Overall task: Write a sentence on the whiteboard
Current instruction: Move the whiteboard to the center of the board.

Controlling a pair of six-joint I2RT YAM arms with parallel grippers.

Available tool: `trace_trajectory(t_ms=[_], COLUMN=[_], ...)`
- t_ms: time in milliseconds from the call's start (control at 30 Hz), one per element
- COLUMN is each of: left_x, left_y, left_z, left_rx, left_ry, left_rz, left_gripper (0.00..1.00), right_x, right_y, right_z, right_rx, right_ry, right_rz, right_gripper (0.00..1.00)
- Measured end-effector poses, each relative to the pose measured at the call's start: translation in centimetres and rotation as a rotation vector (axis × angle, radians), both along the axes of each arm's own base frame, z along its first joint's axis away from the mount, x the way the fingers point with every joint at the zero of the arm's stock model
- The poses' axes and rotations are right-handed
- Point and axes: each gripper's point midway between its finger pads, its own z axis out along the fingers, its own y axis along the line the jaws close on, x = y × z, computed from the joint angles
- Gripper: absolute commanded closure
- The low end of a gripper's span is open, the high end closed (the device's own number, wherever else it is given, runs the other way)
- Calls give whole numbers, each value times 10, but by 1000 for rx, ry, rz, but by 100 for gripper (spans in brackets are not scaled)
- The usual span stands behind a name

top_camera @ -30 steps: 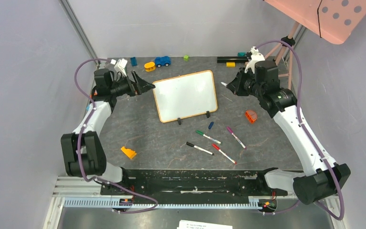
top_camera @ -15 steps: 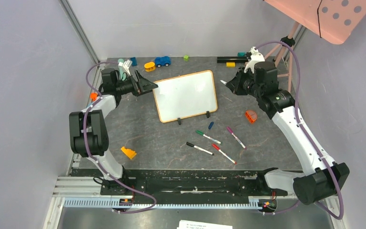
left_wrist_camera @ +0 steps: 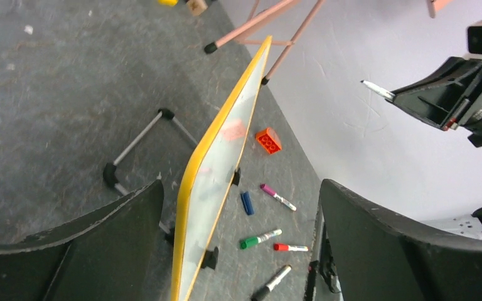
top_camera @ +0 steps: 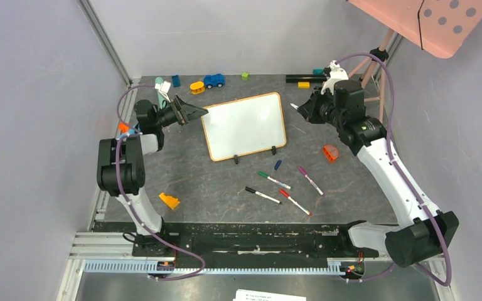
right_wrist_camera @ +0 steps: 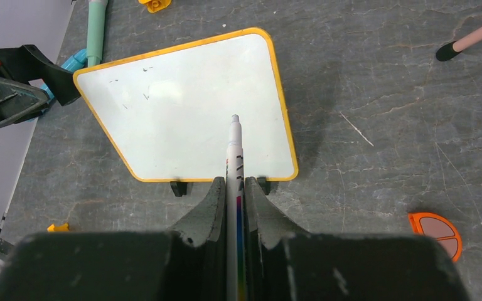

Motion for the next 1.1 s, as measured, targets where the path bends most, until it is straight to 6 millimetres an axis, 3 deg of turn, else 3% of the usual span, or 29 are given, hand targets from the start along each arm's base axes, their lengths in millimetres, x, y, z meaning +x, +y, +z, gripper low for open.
trace_trajectory(t_ms=[267,600,733,767,933,1100], left_x=[8,-4,-7,-8,-6,-3], left_y=[-4,-7,-8,-8,-8,-8], left_z=[5,7,-4,-8,-25,-24], left_rx=[-93,-79,-69,-68,-73,-69], left_ry=[-136,-207,-195,-188,-144,-157], left_rz=[-62,-129,-159,-165,-170,-171], left_gripper=[3,16,18,20,54,68], right_x=[5,7,8,9,10,11], right_y=[2,3,4,4,5,5], right_z=[2,-5,-4,-4,-7,-8], right_rx=[8,13,23,24,29,32], right_ry=[-15,-4,-7,-7,3,8], right_rz=[-2,-5,-9,-9,-13,-15], right_gripper=[100,100,100,100,100,100])
